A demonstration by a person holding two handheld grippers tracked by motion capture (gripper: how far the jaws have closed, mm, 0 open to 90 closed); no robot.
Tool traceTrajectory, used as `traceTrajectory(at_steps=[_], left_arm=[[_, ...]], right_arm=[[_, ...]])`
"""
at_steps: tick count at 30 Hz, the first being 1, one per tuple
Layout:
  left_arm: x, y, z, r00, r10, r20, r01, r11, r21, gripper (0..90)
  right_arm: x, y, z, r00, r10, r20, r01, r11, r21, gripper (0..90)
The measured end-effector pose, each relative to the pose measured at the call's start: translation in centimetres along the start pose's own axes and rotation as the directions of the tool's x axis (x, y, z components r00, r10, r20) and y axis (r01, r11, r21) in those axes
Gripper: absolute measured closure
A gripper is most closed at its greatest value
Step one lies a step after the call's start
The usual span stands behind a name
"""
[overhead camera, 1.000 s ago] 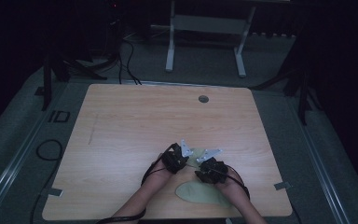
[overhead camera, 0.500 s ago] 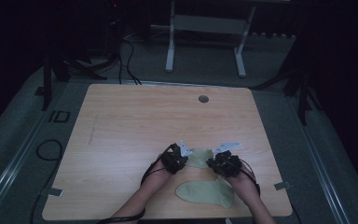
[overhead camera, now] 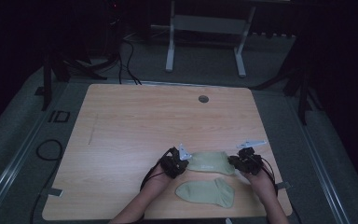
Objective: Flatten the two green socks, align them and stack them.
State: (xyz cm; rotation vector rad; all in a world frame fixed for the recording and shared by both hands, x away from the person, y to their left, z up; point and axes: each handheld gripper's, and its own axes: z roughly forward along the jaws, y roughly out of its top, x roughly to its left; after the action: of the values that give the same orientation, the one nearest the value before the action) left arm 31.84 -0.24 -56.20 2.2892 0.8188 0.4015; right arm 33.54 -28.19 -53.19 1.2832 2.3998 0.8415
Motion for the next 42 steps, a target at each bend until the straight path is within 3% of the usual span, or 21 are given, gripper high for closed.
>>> traceTrajectory(at_steps=[5,6,7,10,11,13,17,19,25,27,29,33,38,42], left_arm=[[-0.1,0.0,0.0,0.9999,-0.01,-0.005,0.01,0.9999,-0.001,86.7],[-0.1,0.0,-0.1,0.9999,-0.016,-0.003,0.016,0.9999,-0.002,77.1],[-0.1,0.1,-0.1,0.9997,-0.025,0.005,0.025,0.9997,0.002,77.1],[-0.2,0.2,-0.5,0.9988,-0.044,0.02,0.045,0.9988,-0.02,53.1],[-0.2,0.3,-0.9,0.9985,-0.048,0.025,0.049,0.9983,-0.033,53.1],[-0.2,0.4,-2.0,0.9972,-0.063,0.042,0.065,0.9958,-0.064,45.5],[-0.6,-0.2,-4.4,0.9954,-0.041,0.086,0.047,0.997,-0.062,42.5],[-1.0,-1.1,-5.2,0.9922,-0.041,0.117,0.047,0.9976,-0.05,42.5],[-2.4,-3.3,-5.7,0.9889,-0.01,0.148,0.01,0.9999,0.002,45.1],[-2.8,-3.9,-5.5,0.9874,-0.009,0.158,0.008,0.9999,0.009,46.5],[-3.1,-4.1,-5.4,0.9873,-0.005,0.159,0.003,0.9999,0.013,54.7],[-3.1,-4.2,-5.1,0.9861,-0.008,0.166,0.004,0.9997,0.022,67.6],[-3.4,-4.3,-4.5,0.9873,-0.003,0.159,-0.006,0.9985,0.054,73.6],[-3.4,-4.4,-4.4,0.9844,-0.034,0.172,0.027,0.9987,0.044,85.3]], right_arm=[[-1.0,-0.6,0.4,0.9993,0.036,0.011,-0.036,0.999,0.023,74.3],[-1.3,-0.7,0.2,0.9987,0.041,0.029,-0.042,0.999,0.03,70.6],[-1.3,-0.7,0.2,0.9987,0.041,0.029,-0.042,0.999,0.03,70.6],[-1.7,-0.8,-0.6,0.9972,0.063,0.04,-0.064,0.998,0.018,63.6],[-1.7,-0.8,-0.6,0.9972,0.063,0.04,-0.064,0.998,0.018,63.6],[-1.1,-0.8,-1.6,0.9983,0.055,0.02,-0.055,0.998,-0.001,57.6],[0.2,-1.2,-2.6,0.9998,0.021,-0.003,-0.021,1.0,-0.016,55.1],[1.1,-1.6,-3.1,0.9998,-0.001,-0.022,0.0,1.0,-0.023,54.5],[4.2,-4.2,-3.7,0.995,-0.039,-0.092,0.036,0.999,-0.037,53.9],[4.6,-4.6,-3.7,0.9941,-0.052,-0.095,0.049,0.998,-0.029,53.9],[5.5,-5.4,-3.7,0.9936,-0.081,-0.079,0.08,0.997,-0.01,55.6],[5.9,-6.1,-3.6,0.9935,-0.103,-0.049,0.103,0.995,0.001,58.7],[6.4,-6.7,-3.0,0.9909,-0.131,-0.03,0.132,0.99,0.045,62.4],[6.4,-6.8,-2.8,0.9909,-0.125,-0.051,0.127,0.991,0.044,78.8]])
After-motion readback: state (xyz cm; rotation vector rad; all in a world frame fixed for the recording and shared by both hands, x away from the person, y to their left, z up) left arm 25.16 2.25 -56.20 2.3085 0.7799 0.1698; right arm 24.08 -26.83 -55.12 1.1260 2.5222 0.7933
